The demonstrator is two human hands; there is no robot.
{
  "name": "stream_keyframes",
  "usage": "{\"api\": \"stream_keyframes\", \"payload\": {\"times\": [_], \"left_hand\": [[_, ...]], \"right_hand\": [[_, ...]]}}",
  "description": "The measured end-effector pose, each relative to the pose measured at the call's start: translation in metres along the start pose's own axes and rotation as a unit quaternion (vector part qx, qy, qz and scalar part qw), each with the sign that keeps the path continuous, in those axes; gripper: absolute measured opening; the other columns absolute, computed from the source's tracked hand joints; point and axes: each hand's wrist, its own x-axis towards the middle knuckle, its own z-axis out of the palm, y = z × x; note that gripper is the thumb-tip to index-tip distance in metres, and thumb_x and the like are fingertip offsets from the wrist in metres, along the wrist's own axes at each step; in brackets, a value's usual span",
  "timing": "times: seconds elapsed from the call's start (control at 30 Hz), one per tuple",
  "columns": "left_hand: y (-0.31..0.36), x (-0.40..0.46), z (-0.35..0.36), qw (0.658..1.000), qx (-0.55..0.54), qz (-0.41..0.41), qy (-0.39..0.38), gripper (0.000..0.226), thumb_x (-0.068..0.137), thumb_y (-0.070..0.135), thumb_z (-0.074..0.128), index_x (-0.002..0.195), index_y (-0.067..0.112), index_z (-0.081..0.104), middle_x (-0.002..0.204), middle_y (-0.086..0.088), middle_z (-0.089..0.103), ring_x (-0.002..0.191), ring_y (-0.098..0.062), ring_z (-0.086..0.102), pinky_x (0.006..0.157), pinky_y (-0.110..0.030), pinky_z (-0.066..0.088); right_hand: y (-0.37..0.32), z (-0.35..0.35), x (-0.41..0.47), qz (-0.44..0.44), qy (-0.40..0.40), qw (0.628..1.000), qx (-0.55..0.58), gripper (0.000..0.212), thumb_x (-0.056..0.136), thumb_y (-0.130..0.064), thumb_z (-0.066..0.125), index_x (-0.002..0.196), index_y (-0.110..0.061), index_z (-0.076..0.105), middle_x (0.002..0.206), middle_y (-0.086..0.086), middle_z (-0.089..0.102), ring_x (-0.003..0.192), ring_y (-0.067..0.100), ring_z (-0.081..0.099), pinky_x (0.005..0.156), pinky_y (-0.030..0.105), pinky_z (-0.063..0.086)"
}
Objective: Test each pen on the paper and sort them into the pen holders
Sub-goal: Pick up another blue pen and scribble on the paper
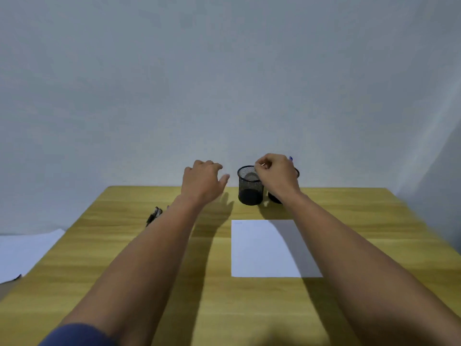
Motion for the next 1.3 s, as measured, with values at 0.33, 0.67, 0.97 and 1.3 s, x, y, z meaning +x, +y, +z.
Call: {"api": "stream_keyframes", "payload": {"times": [0.33, 0.67, 0.97, 1.3], "left_hand": [[-0.125, -0.051, 0.013, 0.994, 0.048, -0.026, -0.099, 0.038, 0.097, 0.029, 0.058, 0.134, 0.033, 0.063, 0.141, 0.011, 0.061, 0.133, -0.022, 0.047, 0.099, -0.042, 0.046], [-0.153, -0.052, 0.036, 0.993, 0.019, 0.008, -0.114, 0.030, 0.094, 0.033, 0.059, 0.121, 0.037, 0.071, 0.135, 0.019, 0.063, 0.132, -0.021, 0.046, 0.096, -0.041, 0.042], [-0.127, -0.045, 0.028, 0.999, -0.008, 0.029, -0.041, 0.033, 0.096, 0.039, 0.061, 0.128, 0.034, 0.066, 0.126, 0.010, 0.069, 0.127, -0.020, 0.051, 0.096, -0.041, 0.038], [-0.018, -0.058, -0.019, 0.982, -0.129, 0.138, 0.015, 0.025, 0.100, 0.044, 0.057, 0.101, 0.026, 0.074, 0.084, 0.007, 0.073, 0.081, -0.022, 0.058, 0.076, -0.040, 0.046]], "right_hand": [[-0.040, 0.128, -0.066, -0.005, -0.259, 0.964, -0.060, 0.013, 0.085, -0.029, 0.075, 0.074, -0.022, 0.074, 0.085, -0.005, 0.078, 0.085, 0.019, 0.074, 0.083, 0.036, 0.062], [-0.060, 0.180, -0.076, 0.007, -0.267, 0.944, -0.196, 0.026, 0.085, -0.032, 0.075, 0.095, -0.014, 0.060, 0.096, 0.003, 0.064, 0.088, 0.031, 0.061, 0.071, 0.034, 0.048], [-0.041, 0.111, -0.045, 0.125, -0.252, 0.954, 0.101, 0.014, 0.089, -0.017, 0.077, 0.079, -0.009, 0.073, 0.073, 0.004, 0.075, 0.058, 0.018, 0.066, 0.056, 0.027, 0.052], [-0.040, 0.021, -0.061, 0.188, -0.122, 0.912, 0.343, 0.019, 0.103, -0.027, 0.069, 0.095, -0.011, 0.075, 0.071, -0.001, 0.066, 0.052, 0.009, 0.055, 0.047, 0.020, 0.043]]}}
